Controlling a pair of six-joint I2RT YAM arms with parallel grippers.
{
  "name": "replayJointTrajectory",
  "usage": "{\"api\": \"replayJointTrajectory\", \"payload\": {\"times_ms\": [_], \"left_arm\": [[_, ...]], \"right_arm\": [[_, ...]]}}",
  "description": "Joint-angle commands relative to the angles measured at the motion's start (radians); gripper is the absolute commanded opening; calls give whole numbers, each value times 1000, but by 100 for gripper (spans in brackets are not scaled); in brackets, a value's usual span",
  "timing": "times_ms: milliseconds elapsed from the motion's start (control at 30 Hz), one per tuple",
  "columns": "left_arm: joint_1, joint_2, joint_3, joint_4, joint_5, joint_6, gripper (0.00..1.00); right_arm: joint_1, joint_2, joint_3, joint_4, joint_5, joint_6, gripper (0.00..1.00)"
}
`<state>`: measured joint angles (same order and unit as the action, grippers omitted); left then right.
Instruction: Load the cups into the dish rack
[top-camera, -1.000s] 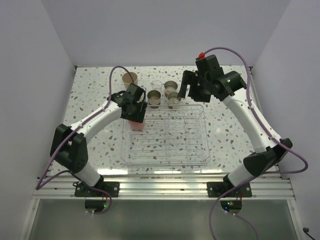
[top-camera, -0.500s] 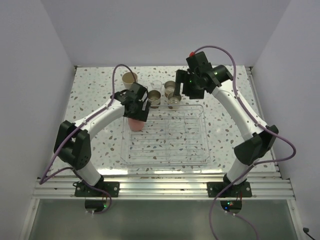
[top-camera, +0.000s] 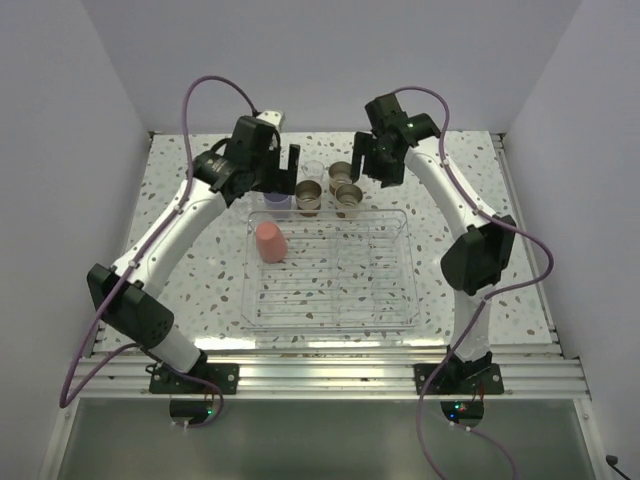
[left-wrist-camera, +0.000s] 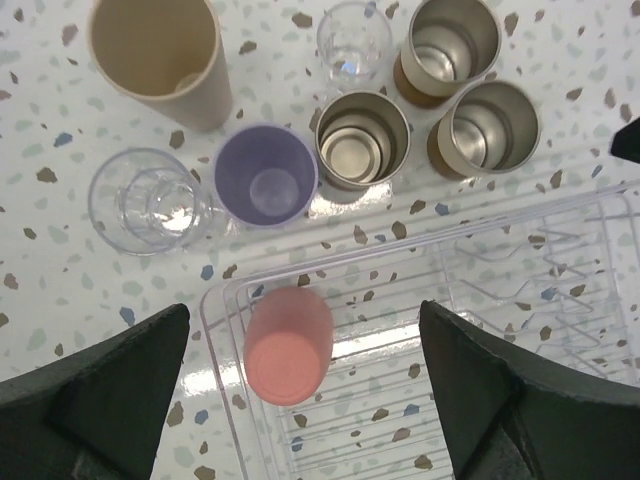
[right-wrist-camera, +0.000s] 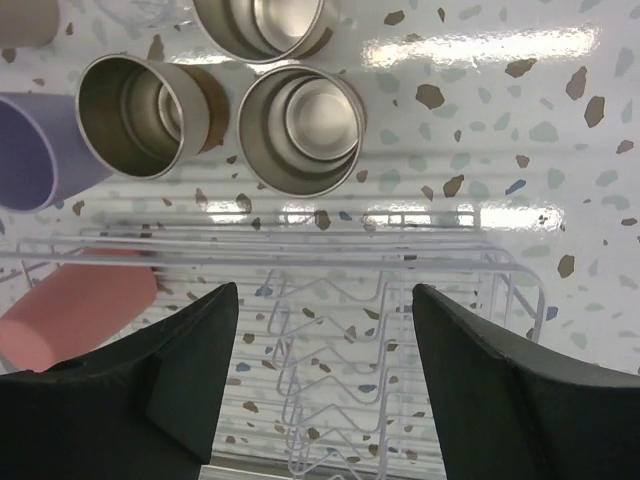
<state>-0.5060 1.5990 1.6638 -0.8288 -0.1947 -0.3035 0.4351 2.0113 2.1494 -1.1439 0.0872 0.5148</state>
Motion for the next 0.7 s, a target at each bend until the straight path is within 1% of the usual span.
{"api": "replayJointTrajectory", "payload": {"times_ms": [0, 167, 267, 467, 667], "left_arm": [[26, -76, 36, -26, 31, -5, 100], [27, -126, -28, -9, 64, 0, 100], [27, -155, -62, -6, 66, -6, 100], [29, -201, -98, -9, 51, -6, 100], [27, -215, -107, -15, 41, -5, 100]], "right_arm": [[-38, 49, 56, 18, -18, -1, 73], [-45, 139, 121, 41, -18, 2, 66], [-47, 197, 144, 38, -21, 16, 64], [-49, 271, 124, 70, -46, 45, 61], [-47, 303, 72, 122, -33, 54, 54]]}}
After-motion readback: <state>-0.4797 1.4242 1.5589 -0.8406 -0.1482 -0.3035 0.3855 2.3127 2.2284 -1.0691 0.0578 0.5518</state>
